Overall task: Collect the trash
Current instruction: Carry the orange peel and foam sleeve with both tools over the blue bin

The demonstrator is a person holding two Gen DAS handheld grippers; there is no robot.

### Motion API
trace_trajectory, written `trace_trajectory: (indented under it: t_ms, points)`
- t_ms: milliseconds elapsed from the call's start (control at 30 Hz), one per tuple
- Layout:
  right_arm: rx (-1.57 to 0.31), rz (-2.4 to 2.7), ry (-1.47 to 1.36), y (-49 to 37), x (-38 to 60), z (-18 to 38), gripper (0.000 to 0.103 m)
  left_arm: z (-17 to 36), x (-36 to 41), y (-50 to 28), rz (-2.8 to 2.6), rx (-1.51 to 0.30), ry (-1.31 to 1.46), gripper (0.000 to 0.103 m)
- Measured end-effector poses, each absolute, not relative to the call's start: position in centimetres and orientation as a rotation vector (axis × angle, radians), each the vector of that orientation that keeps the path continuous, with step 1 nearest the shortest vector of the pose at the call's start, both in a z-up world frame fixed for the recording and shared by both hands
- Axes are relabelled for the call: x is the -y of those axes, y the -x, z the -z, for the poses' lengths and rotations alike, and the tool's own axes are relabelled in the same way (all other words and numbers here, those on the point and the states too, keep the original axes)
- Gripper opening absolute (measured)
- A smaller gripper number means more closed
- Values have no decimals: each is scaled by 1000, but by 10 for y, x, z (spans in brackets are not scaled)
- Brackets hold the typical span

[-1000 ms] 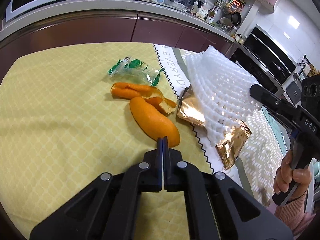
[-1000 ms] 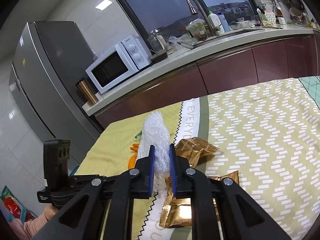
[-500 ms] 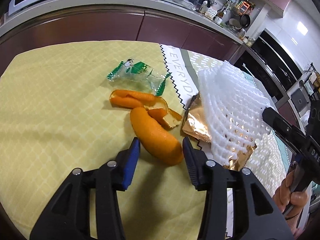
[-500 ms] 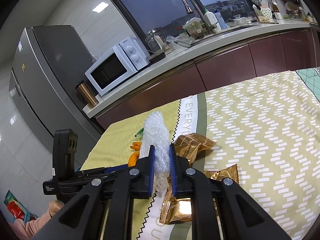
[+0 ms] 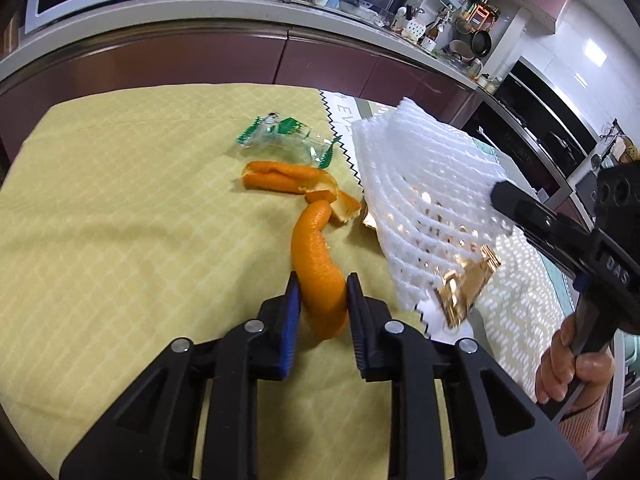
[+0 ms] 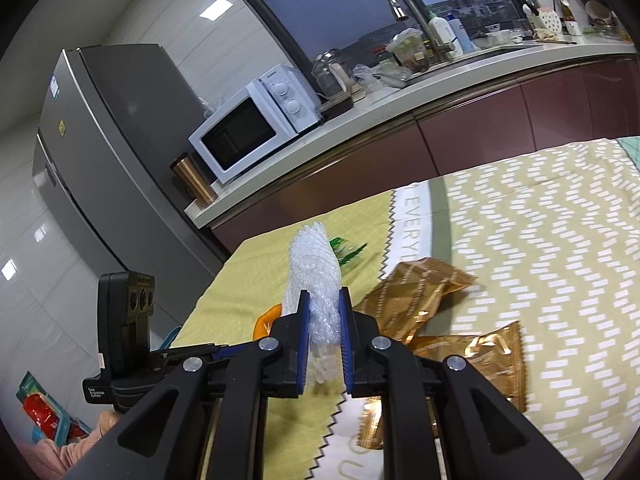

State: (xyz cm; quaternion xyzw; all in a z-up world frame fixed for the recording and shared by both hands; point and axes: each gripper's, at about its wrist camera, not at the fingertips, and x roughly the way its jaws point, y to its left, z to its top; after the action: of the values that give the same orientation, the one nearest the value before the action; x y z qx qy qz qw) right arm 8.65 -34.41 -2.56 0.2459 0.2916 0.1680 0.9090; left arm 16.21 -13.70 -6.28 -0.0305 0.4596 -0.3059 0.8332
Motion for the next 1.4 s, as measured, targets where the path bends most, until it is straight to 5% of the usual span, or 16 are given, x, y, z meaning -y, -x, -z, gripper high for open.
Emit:
trace_trajectory:
  t_ms: [1400]
  points:
    - [-728,-740,-444,-123,164,20,12,31,-76,-82,371,-849,89,23]
